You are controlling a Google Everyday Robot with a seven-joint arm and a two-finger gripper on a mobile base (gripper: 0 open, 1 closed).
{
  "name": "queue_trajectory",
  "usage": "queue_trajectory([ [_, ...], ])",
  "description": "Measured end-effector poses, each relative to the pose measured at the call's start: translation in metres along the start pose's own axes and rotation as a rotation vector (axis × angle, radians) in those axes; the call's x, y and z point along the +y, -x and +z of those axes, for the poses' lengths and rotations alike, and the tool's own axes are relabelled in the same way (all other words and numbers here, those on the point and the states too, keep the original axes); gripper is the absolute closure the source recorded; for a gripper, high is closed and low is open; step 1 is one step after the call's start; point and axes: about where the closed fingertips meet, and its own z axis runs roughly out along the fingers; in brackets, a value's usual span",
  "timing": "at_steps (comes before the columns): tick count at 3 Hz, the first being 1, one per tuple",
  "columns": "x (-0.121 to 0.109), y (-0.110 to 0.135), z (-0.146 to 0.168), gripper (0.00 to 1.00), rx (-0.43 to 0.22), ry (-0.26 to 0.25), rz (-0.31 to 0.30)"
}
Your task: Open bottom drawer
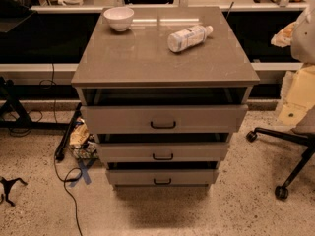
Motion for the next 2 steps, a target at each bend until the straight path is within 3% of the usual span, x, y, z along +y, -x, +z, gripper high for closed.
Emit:
queue_trajectory([
  [1, 0.001, -0.002, 0.004, 0.0, -0.006, 0.006, 0.001],
  [2, 0.009, -0.024, 0.048, 0.0, -0.074, 0.081, 0.008],
])
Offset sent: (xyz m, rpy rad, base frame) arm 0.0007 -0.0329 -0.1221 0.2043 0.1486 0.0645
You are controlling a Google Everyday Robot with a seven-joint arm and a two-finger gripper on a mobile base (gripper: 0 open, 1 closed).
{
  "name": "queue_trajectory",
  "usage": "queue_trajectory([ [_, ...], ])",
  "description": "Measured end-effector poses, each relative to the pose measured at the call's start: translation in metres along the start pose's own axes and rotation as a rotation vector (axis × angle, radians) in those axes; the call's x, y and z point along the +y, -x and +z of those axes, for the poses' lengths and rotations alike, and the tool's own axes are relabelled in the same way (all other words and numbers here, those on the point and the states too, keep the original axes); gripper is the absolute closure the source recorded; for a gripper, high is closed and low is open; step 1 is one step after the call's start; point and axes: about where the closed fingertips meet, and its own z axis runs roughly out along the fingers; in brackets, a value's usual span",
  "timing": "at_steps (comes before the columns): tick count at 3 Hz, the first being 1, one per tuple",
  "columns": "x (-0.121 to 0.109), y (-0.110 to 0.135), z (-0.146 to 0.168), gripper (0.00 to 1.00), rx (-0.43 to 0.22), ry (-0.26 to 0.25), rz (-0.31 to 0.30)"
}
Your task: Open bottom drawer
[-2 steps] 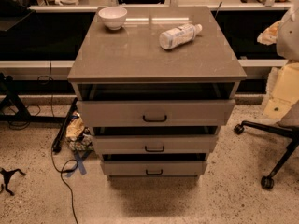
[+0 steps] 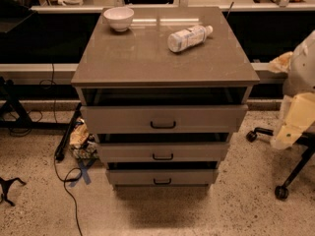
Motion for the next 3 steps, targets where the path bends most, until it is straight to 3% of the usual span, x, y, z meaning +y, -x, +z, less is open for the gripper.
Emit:
queue_trajectory([
  [1, 0.016, -0.031, 0.081, 0.0, -0.121, 0.134, 0.007],
  [2, 0.049, -0.057, 0.175, 0.0, -0.223, 0.293, 0.008],
  [3, 0.055, -0.062, 0.196, 0.0, -0.236, 0.334, 0.011],
])
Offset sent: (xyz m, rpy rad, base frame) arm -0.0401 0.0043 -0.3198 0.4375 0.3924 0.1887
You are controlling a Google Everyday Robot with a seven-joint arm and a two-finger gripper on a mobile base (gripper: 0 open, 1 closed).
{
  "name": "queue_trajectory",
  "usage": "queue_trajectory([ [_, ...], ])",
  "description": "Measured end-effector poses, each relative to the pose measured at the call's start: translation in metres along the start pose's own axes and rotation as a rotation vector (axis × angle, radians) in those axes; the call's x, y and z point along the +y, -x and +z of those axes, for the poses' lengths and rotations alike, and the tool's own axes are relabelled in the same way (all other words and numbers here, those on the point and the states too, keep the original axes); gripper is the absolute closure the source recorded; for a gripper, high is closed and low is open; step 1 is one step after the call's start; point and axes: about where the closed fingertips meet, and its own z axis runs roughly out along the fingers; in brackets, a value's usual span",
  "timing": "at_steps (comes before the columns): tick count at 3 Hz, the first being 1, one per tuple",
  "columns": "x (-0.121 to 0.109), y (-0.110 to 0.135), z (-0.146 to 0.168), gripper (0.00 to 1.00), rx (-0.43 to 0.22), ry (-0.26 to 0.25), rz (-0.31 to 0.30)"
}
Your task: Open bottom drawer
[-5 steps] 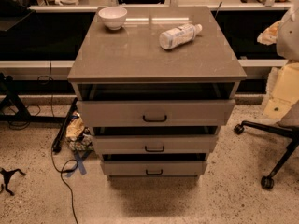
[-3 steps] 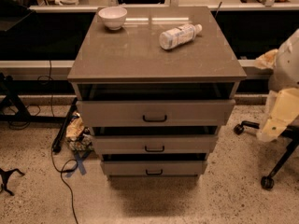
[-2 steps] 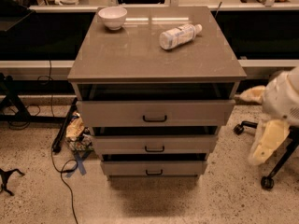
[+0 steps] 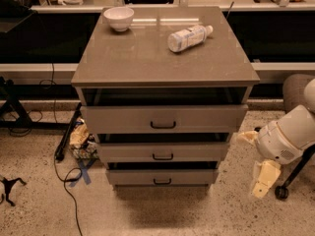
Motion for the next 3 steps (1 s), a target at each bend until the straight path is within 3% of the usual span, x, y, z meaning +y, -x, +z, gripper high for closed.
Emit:
queue_trajectory([
  [1, 0.0, 0.0, 0.0, 0.0, 0.0, 0.0, 0.0],
  [2, -0.012, -0.021, 0.032, 0.0, 0.032, 0.003, -0.051],
  [3, -0.036, -0.052, 0.079, 0.0, 0.017, 0.027, -0.123],
])
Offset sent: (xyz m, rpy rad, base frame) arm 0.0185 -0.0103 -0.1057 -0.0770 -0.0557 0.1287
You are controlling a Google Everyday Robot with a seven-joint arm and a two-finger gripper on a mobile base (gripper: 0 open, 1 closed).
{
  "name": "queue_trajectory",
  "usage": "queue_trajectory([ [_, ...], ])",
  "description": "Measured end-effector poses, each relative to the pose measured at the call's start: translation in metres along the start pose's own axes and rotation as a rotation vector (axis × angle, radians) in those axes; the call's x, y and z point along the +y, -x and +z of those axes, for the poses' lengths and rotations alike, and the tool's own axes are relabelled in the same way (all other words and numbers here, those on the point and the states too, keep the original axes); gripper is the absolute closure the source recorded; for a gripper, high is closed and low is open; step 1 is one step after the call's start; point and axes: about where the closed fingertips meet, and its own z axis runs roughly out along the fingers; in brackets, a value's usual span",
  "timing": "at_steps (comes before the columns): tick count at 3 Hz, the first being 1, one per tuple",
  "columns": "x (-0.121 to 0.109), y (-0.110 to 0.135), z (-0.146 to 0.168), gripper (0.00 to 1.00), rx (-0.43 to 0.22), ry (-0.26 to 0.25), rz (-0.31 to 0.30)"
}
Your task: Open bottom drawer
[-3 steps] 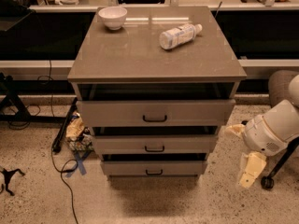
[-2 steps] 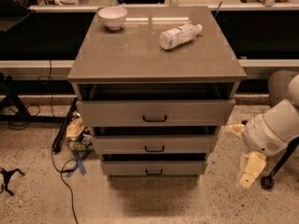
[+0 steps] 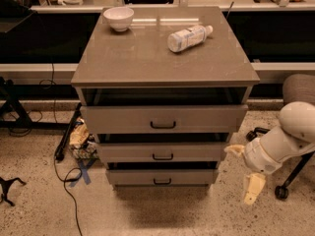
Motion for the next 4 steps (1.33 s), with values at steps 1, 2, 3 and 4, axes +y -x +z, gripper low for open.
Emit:
queue_trajectory([
  [1, -0.015, -0.037, 0.077, 0.0, -0.068, 0.069, -0.079],
  [2, -0.015, -0.037, 0.077, 0.0, -0.068, 0.069, -0.079],
  [3, -0.026, -0.061, 0.111, 0.0, -0.047, 0.035, -0.105],
  [4, -0.046, -0.097, 0.169, 0.0, -0.054, 0.001, -0.168],
])
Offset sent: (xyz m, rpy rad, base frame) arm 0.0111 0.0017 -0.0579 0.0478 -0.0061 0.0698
